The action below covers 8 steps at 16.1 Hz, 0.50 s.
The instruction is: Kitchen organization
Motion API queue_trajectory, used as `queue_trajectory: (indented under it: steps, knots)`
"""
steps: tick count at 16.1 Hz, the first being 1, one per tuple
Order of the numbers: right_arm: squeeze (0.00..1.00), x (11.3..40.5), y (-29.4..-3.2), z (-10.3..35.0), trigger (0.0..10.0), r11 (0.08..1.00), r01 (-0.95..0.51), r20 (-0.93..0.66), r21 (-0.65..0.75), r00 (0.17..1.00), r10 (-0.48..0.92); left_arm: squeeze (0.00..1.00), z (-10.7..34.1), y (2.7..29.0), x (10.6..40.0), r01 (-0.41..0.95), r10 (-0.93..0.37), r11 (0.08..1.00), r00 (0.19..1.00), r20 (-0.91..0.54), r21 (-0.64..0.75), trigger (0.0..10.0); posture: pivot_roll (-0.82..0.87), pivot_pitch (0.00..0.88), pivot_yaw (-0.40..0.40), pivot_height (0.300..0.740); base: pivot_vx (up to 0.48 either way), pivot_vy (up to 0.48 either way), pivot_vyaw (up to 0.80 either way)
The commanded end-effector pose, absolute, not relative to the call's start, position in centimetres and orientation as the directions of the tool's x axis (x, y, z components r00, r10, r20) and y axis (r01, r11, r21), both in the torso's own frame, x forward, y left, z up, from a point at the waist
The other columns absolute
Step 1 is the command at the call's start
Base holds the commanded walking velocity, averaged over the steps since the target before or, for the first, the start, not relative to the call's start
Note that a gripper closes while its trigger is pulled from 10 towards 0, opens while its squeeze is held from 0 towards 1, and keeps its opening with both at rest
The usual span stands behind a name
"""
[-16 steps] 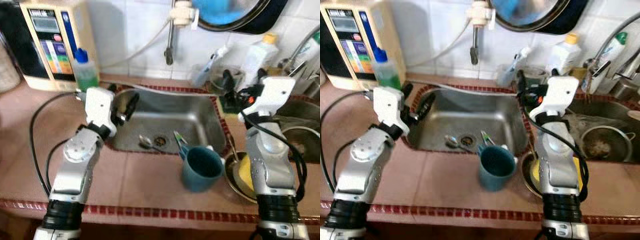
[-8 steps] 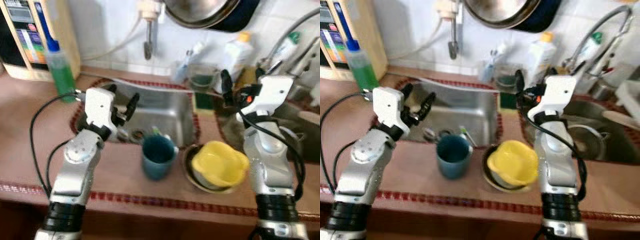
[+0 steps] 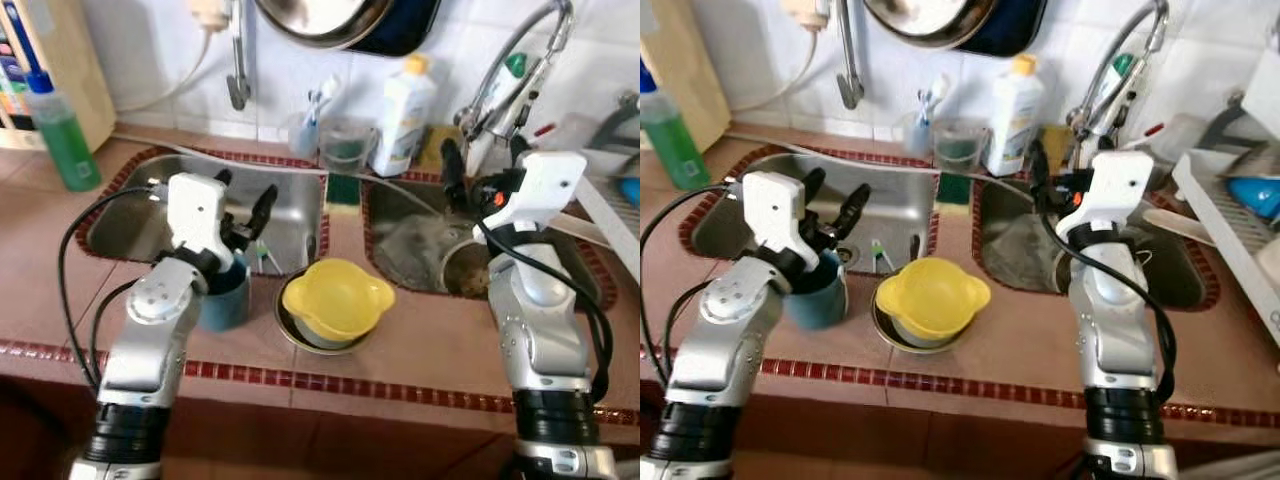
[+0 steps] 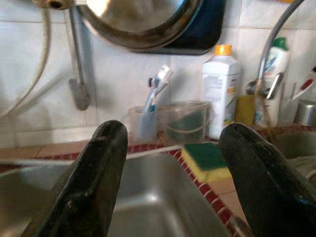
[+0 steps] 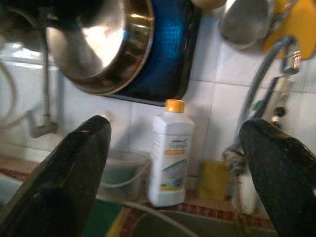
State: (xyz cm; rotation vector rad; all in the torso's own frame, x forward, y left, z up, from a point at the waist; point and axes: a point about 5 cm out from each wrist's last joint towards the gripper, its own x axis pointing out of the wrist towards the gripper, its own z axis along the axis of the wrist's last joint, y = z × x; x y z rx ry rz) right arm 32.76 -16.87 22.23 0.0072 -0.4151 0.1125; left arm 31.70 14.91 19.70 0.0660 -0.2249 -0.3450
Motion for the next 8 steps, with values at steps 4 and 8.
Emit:
queue_trajectory:
  steps: [4, 8]
  knots:
    - [0.0, 31.6, -17.0, 22.1, 10.0, 0.986, -0.167, 0.417, 0.0, 0.896, 0.152, 0.0, 21.6, 15.7, 31.1, 0.307, -0.351, 0.926, 0.915, 0.198, 0.22, 10.0, 0.03, 0.022, -0.057, 0.74, 0.0, 0.0, 0.0]
    - [0.0, 30.3, -17.5, 20.7, 10.0, 0.979, -0.203, 0.368, -0.018, 0.909, 0.195, 0.0, 20.8, 17.3, 29.9, 0.37, -0.41, 0.88, 0.908, 0.083, 0.297, 10.0, 0.03, 0.023, -0.06, 0.74, 0.0, 0.0, 0.0]
